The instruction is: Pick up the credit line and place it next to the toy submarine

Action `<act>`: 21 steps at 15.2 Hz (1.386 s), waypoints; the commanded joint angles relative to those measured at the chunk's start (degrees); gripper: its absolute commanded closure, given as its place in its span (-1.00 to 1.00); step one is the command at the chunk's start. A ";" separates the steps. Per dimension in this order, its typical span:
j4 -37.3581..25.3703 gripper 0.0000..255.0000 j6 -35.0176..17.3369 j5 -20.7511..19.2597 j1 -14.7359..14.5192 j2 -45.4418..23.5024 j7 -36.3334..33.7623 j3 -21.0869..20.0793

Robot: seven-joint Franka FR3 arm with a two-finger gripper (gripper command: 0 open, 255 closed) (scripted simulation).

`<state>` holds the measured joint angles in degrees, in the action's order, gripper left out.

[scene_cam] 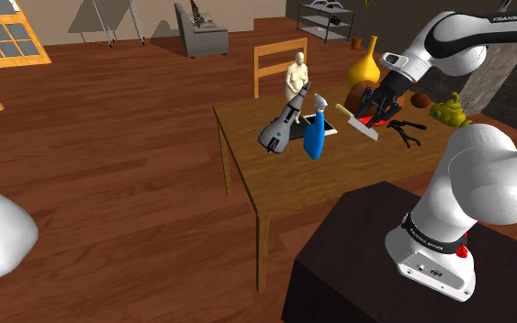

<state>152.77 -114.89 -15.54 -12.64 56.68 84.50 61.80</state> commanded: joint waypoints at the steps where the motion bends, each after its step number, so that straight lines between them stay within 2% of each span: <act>1: -0.80 1.00 1.30 0.64 0.09 0.45 -0.61 -1.24; 6: -2.77 1.00 4.19 1.99 0.22 1.33 -1.83 -3.77; 13: -11.89 1.00 12.32 -1.46 1.74 0.66 6.38 3.28; 17: -18.34 1.00 16.49 -3.14 0.74 -0.24 10.90 7.66; 21: -25.66 1.00 20.50 -4.65 -1.54 -1.18 15.30 12.35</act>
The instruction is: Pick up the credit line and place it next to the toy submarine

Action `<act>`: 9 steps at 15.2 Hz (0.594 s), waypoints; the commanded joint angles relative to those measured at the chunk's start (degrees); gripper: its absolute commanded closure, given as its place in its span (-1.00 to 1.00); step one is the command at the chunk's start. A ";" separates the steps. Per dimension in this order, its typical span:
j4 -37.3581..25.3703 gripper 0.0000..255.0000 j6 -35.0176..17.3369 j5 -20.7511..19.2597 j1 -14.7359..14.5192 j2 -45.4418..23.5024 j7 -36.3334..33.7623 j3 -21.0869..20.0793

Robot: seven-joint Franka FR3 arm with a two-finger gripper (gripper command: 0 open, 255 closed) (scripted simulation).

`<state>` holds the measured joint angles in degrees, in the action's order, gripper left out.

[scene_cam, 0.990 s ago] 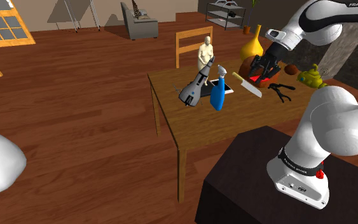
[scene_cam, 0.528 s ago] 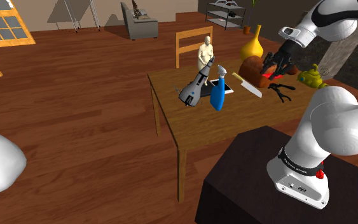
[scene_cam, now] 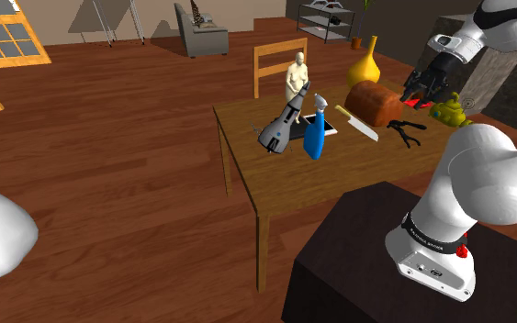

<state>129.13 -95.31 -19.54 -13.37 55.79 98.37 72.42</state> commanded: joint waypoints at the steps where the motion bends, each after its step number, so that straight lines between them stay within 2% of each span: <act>1: -4.00 1.00 1.91 -1.01 -1.57 -0.49 2.51 2.95; 5: -12.49 1.00 5.98 -2.48 -5.40 -1.05 6.68 8.02; 9: -22.11 1.00 10.34 -4.09 -10.41 -0.98 10.68 13.28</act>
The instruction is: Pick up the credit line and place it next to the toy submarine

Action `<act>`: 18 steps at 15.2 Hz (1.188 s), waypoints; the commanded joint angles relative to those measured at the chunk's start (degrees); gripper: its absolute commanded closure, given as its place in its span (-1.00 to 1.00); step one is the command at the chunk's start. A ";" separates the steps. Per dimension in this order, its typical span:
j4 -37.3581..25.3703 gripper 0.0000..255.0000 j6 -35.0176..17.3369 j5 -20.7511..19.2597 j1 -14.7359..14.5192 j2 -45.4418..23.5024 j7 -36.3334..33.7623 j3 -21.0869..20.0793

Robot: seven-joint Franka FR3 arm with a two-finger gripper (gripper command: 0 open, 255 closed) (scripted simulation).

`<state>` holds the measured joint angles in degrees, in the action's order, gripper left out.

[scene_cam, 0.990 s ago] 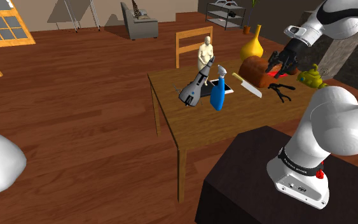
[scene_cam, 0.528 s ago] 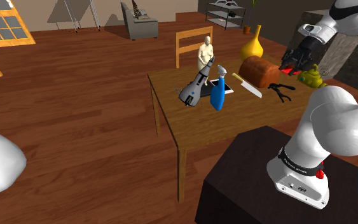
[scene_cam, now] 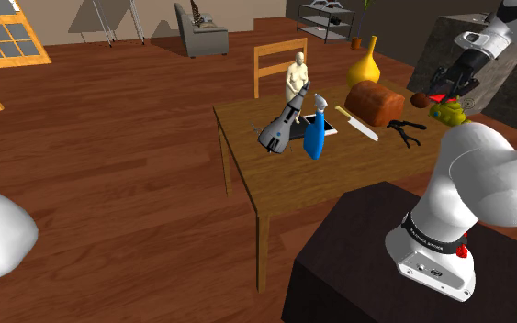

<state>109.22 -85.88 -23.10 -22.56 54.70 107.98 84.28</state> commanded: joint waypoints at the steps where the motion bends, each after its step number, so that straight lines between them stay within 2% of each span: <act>1: -4.81 1.00 2.07 -0.96 -2.65 0.24 2.05 2.76; 7: -22.95 1.00 9.87 -4.00 -12.89 2.16 8.16 10.75; 11: -39.22 1.00 16.61 -6.81 -22.12 4.75 13.07 16.24; 18: -34.93 1.00 12.57 -8.33 -20.59 6.59 13.34 17.21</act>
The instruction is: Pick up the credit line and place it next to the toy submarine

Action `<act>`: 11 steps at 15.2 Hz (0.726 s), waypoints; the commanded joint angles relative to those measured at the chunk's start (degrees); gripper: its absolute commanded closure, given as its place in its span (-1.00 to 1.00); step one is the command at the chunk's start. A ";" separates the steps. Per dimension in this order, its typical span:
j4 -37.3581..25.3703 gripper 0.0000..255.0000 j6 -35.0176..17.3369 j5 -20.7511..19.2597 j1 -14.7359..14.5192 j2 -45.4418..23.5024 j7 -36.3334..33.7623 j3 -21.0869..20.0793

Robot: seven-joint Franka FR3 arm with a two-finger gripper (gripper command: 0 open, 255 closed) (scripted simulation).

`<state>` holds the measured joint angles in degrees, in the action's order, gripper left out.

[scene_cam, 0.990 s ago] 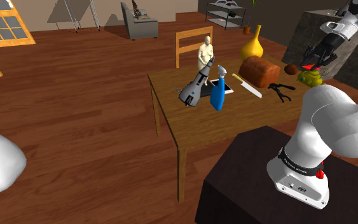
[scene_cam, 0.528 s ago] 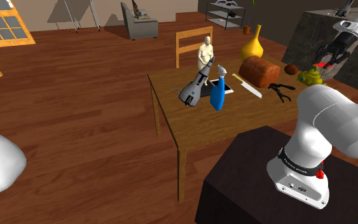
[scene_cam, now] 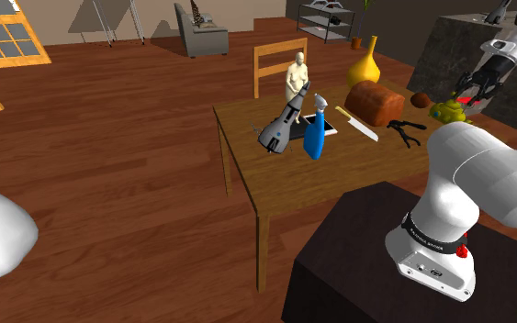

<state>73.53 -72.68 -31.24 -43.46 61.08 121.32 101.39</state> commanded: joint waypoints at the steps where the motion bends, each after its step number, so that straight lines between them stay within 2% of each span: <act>1: 1.29 1.00 -1.18 -0.43 0.47 0.49 0.05 0.28; 11: 5.48 1.00 -6.27 -2.88 1.44 3.36 0.61 2.45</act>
<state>78.21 -78.28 -33.91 -42.32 64.22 122.01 103.72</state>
